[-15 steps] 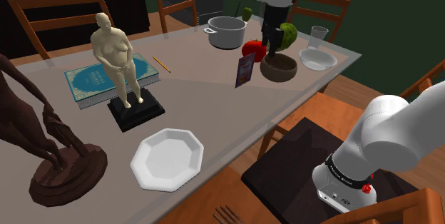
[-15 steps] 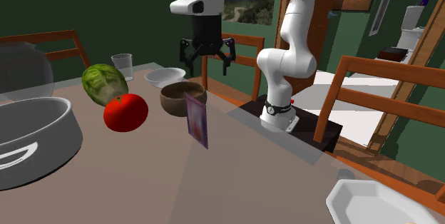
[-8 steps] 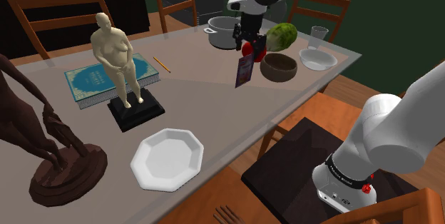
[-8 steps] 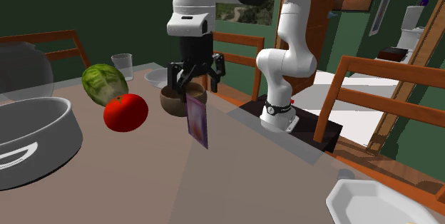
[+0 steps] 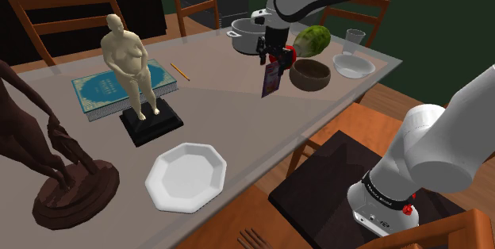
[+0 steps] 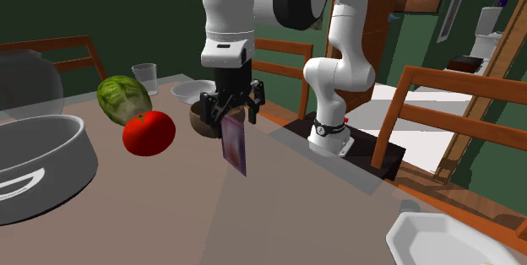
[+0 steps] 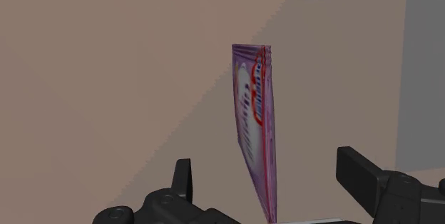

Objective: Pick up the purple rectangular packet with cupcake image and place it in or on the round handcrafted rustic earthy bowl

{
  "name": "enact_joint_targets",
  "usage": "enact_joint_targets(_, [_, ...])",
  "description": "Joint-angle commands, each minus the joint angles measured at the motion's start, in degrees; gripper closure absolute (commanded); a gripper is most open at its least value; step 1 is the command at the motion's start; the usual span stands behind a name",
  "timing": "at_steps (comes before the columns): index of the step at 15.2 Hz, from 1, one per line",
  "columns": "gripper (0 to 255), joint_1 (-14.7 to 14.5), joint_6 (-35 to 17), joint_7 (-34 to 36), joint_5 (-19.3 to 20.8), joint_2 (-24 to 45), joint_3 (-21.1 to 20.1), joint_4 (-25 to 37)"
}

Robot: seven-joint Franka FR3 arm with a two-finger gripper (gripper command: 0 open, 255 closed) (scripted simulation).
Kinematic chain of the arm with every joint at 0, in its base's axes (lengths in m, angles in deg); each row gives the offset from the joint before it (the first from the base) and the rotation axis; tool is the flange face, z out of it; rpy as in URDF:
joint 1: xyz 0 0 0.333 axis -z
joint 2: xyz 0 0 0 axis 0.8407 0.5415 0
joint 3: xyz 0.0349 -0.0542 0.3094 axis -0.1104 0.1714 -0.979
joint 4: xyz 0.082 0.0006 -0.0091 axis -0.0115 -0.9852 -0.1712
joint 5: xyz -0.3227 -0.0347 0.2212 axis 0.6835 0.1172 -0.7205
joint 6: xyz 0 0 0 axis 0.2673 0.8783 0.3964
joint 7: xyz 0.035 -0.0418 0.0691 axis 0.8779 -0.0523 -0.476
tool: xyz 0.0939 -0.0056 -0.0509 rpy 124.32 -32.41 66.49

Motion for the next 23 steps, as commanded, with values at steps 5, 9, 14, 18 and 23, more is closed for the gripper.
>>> enact_joint_targets(5, [0,0.0,-0.3,0.0,0.0,0.1,0.0,-0.2])
enact_joint_targets(9, [255,0.0,-0.3,0.0,0.0,0.1,0.0,-0.2])
enact_joint_targets(14, [255,0.0,-0.3,0.0,0.0,0.1,0.0,-0.2])
enact_joint_targets(18, [255,0.0,1.2,0.0,0.0,-0.3,-0.1,1.0])
enact_joint_targets(23, [255,-0.1,5.1,0.0,0.0,-0.9,-0.2,4.2])
